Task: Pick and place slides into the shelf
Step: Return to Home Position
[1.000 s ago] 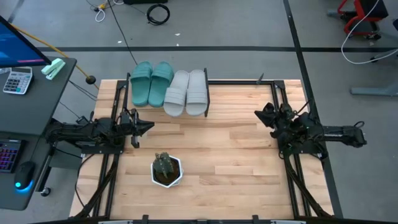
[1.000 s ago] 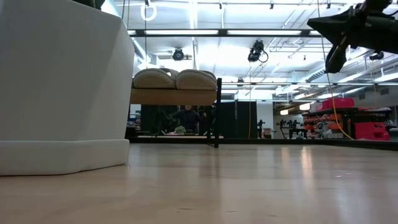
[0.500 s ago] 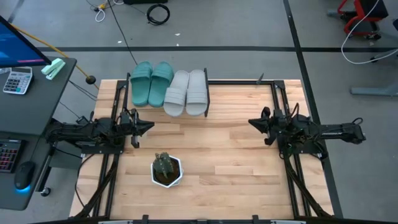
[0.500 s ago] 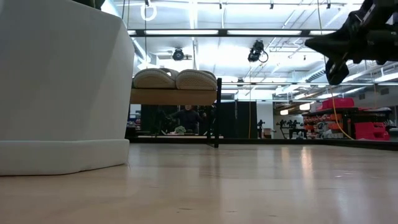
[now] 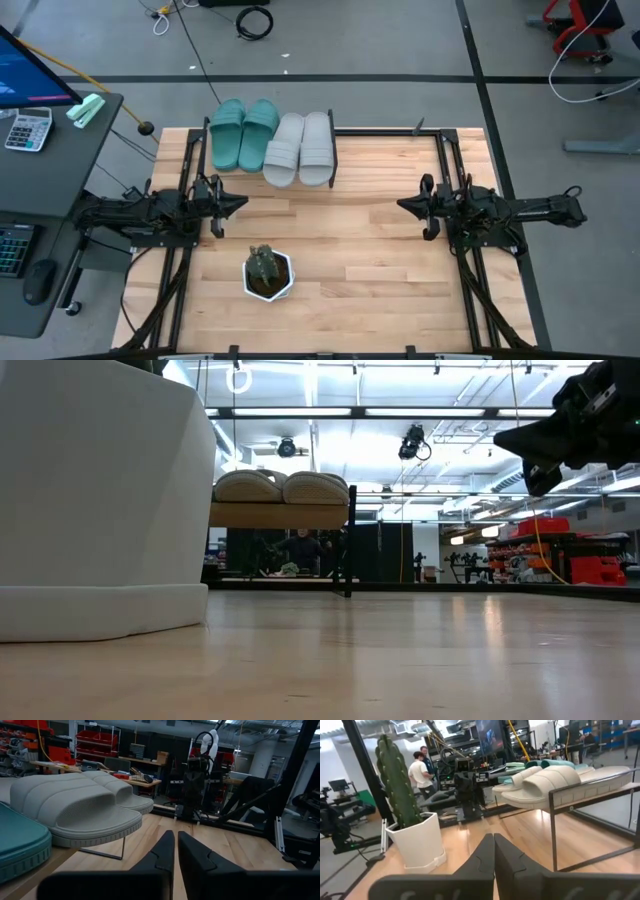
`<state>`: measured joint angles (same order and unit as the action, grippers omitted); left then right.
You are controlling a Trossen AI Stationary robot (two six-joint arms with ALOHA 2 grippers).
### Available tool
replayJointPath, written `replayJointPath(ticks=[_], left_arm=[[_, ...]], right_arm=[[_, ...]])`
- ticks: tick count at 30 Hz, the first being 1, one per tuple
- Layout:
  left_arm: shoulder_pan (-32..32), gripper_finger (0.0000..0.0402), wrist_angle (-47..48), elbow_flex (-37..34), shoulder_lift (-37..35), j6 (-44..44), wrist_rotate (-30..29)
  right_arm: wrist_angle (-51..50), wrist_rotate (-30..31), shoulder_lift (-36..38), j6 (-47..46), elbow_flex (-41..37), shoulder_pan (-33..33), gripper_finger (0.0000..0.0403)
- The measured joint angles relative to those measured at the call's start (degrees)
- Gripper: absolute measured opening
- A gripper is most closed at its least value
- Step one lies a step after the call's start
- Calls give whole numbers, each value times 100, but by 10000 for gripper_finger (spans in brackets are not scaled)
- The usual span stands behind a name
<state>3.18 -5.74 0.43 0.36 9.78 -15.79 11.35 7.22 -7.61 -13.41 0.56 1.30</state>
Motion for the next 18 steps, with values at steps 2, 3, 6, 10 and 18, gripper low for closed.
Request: replayJointPath(ticks=[2, 3, 6, 10, 18], left_arm=[[2, 24, 0, 0, 0, -2, 0], [1, 23, 0, 0, -2, -1, 0], [0, 24, 0, 0, -1, -1, 0], [2, 31, 0, 0, -1, 2, 0], [2, 41, 2, 0, -2, 0, 0]], right_arm=[[3, -10, 49, 41, 0, 0, 0], [5, -56, 101, 46, 1, -2, 0], [-3, -211, 313, 114, 35, -2, 0], [-219, -238, 729, 149, 57, -2, 0], [-743, -580, 754, 155, 162, -2, 0]])
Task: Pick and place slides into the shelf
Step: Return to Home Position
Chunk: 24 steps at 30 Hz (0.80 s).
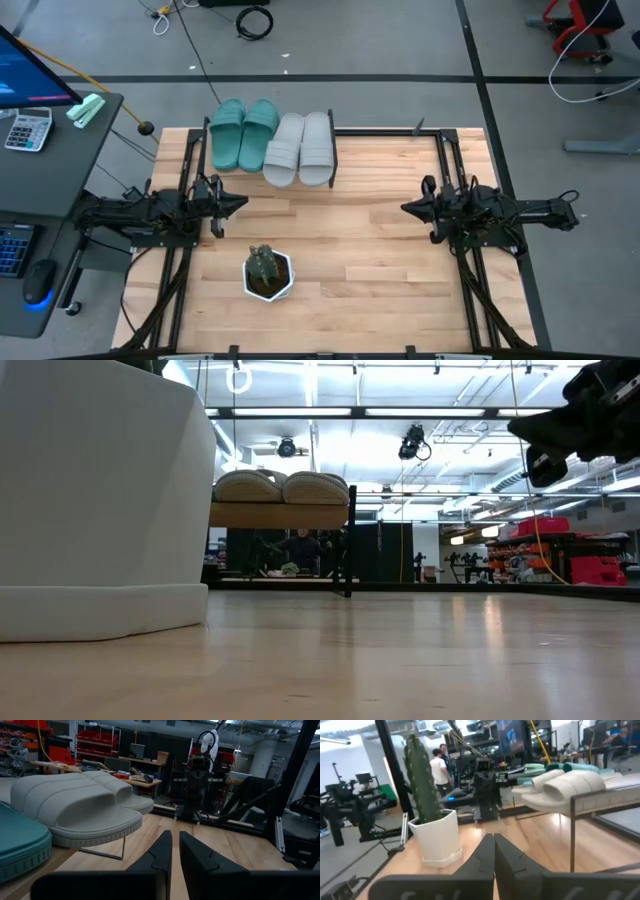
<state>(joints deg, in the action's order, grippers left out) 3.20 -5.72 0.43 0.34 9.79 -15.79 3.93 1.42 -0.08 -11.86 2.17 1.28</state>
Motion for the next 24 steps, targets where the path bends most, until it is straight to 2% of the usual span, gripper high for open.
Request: replayJointPath(ticks=[13, 24], left_arm=[[-1, 25, 0, 0, 0, -2, 0], [0, 40, 0, 0, 0, 2, 0]], right_arm=[[-475, -107, 2, 1048, 2, 0, 0], [-614, -57, -62, 1433, 2, 0, 8]])
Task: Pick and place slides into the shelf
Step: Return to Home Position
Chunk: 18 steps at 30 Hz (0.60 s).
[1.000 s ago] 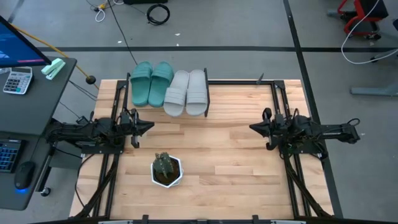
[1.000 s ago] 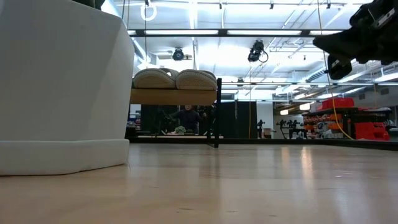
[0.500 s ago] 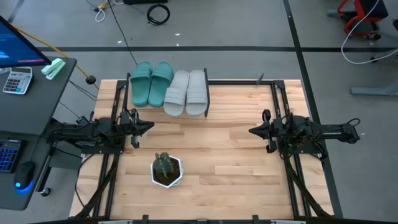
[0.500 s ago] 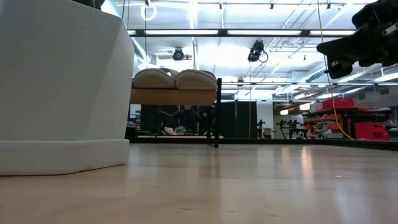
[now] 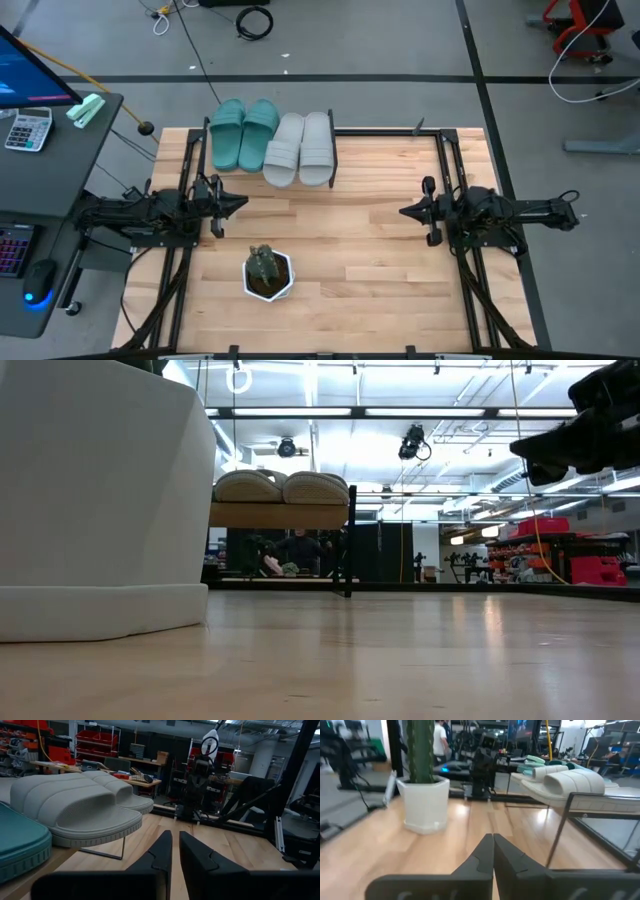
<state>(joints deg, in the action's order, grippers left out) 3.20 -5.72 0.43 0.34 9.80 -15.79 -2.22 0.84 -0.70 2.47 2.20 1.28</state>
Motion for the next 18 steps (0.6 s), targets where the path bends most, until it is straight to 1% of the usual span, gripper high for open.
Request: replayJointPath(ticks=[4, 13, 18], left_arm=[[0, 39, 0, 0, 0, 0, 0], [-2, 26, 0, 0, 0, -2, 0], [0, 28, 0, 0, 0, -2, 0]], right_arm=[[-87, 39, -72, 252, 15, -4, 10], [-94, 47, -71, 182, 15, -2, 15], [-98, 54, -71, 165, 15, -2, 17]])
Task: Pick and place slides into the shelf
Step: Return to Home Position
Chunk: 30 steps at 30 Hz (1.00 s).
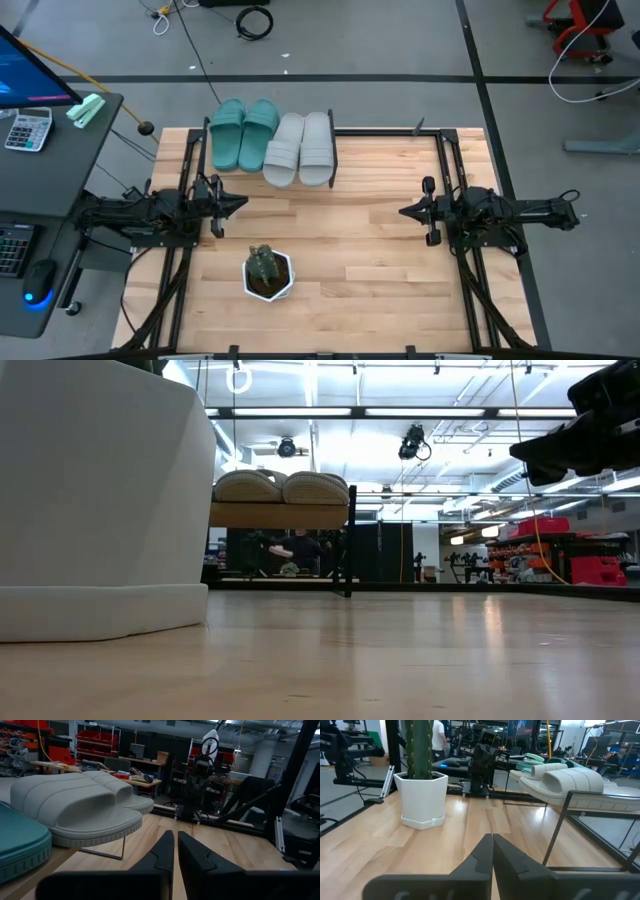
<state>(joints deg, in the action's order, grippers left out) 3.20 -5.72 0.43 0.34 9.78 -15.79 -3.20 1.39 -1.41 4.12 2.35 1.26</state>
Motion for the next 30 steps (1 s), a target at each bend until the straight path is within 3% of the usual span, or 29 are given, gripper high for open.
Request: replayJointPath(ticks=[30], left_arm=[[0, 35, 0, 0, 0, 0, 0]], right_arm=[[-13, 4, -4, 0, -2, 2, 14]])
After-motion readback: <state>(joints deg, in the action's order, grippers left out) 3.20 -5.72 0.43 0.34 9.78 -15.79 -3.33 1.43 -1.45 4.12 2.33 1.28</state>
